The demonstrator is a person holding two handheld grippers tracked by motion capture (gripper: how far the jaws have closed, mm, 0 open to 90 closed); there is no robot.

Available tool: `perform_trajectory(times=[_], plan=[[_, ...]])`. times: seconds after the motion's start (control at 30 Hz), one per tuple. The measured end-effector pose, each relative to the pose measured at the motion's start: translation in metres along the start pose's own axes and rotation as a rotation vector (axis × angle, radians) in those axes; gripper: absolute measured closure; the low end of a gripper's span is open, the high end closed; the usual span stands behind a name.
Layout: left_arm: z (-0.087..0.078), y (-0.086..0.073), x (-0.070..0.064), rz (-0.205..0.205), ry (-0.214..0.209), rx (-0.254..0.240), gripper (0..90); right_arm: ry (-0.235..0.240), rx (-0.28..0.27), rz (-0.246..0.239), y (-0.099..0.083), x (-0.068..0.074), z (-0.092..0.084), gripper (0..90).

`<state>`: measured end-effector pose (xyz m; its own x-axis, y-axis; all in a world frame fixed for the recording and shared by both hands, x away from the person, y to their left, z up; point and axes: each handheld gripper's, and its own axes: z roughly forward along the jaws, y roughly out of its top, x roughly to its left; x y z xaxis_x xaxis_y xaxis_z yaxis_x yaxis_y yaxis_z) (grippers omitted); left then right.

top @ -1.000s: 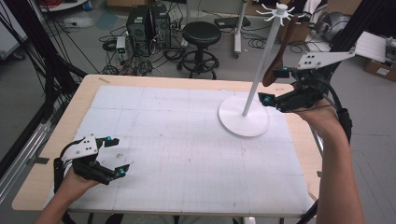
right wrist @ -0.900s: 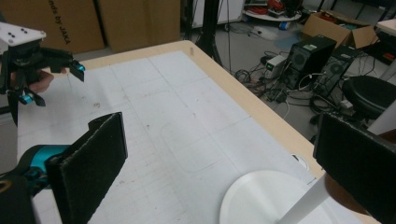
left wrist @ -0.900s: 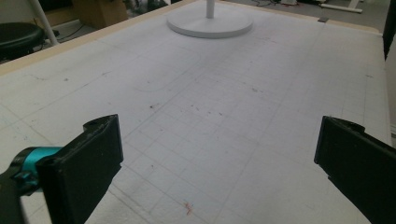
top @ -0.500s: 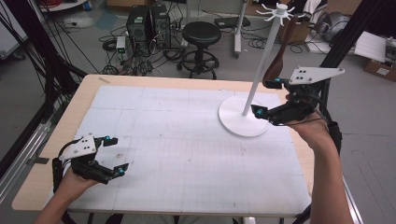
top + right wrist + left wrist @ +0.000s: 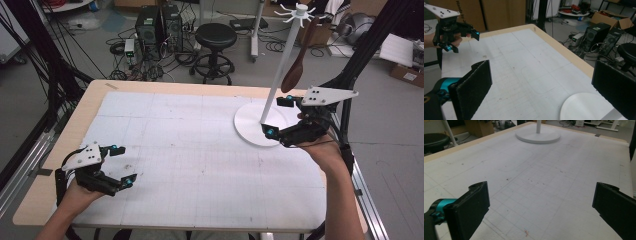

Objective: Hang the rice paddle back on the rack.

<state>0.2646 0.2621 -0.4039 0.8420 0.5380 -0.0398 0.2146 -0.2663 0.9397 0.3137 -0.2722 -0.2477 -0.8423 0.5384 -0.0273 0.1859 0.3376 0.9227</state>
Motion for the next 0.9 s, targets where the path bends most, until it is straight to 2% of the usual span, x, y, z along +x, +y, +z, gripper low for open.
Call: perform_trajectory(times=[0.27,0.37,0.9], plan=[[-0.002,0.001,0.001,-0.017,0.005,-0.017,1.7,-0.003,-0.029,0.019,-0.015,0.009,0.007,2.0],[-0.003,0.002,0.002,-0.030,0.002,-0.029,1.7,0.018,-0.045,0.026,-0.023,0.014,0.009,2.0],[-0.004,0.002,0.002,-0.031,0.004,-0.025,1.7,0.037,-0.058,0.077,-0.069,0.033,0.028,2.0]])
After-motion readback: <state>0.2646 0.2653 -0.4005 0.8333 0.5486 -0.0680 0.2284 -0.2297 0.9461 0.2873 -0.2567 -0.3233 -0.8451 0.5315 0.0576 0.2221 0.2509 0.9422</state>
